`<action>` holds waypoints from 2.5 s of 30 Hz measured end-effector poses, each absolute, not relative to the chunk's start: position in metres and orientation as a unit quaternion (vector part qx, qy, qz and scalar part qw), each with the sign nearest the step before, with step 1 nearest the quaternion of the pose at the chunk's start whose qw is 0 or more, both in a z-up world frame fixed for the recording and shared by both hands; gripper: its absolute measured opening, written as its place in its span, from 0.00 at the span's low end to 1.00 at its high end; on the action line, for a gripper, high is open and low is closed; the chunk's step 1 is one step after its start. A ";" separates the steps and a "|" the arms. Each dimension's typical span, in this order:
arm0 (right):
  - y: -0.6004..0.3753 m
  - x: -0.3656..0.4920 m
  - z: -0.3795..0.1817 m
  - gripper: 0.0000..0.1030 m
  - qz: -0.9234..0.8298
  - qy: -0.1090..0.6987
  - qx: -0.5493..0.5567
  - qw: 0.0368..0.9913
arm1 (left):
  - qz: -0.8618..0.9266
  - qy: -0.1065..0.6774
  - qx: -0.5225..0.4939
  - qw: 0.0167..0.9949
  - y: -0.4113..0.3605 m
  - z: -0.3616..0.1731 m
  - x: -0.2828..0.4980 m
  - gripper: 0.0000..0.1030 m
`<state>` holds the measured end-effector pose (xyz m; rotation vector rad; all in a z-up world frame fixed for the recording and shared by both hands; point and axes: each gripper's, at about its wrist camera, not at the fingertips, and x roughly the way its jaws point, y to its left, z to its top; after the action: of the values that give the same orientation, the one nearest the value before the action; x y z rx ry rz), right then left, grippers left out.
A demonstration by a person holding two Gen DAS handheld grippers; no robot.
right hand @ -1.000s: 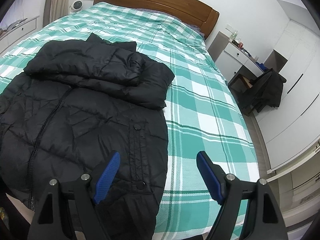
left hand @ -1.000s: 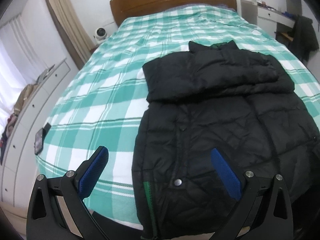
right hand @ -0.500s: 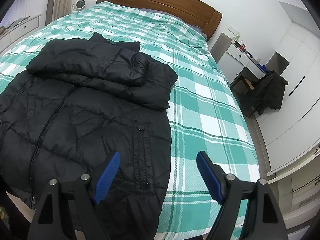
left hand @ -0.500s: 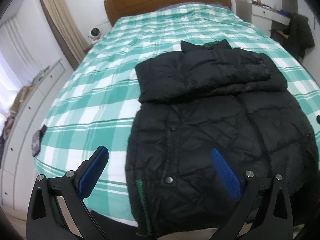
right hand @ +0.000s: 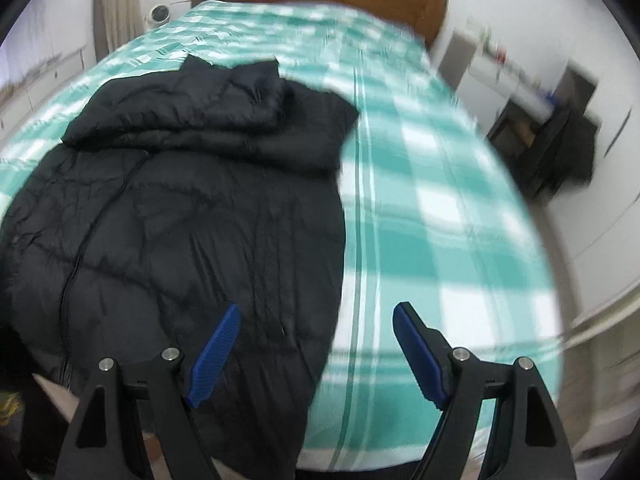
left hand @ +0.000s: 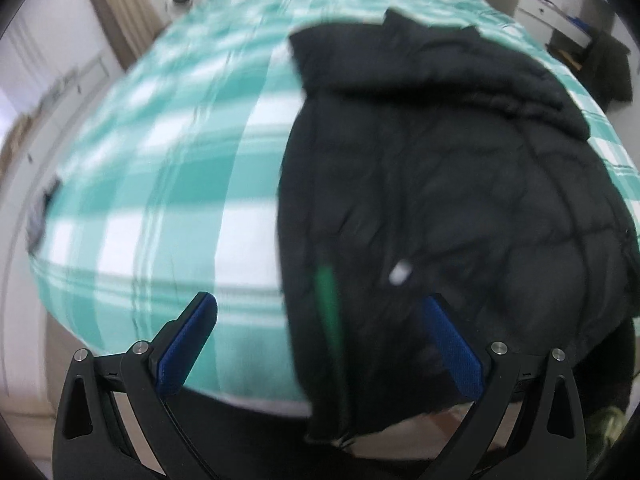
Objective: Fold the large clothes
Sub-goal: 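Grasp the green-trimmed hem with both grippers and lift it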
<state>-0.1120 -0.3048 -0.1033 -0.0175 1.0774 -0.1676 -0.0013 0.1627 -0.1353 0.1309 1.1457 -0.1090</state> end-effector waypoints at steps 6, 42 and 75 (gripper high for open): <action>-0.319 -0.132 -0.157 0.78 -0.013 0.550 0.080 0.831 | -0.098 0.587 0.016 0.804 0.169 -0.188 -0.006 0.99; -0.354 -0.053 0.021 0.12 0.190 0.413 0.278 0.846 | -0.229 0.452 -0.166 0.846 0.223 0.008 0.053 0.14; -0.323 0.142 -0.107 0.64 0.063 0.469 0.143 0.869 | -0.186 0.540 -0.099 0.815 0.159 -0.125 0.223 0.35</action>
<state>0.1422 -0.3233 -0.1074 0.2984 0.9816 0.1313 0.2226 0.1592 -0.1252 -0.2109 1.1522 -0.3965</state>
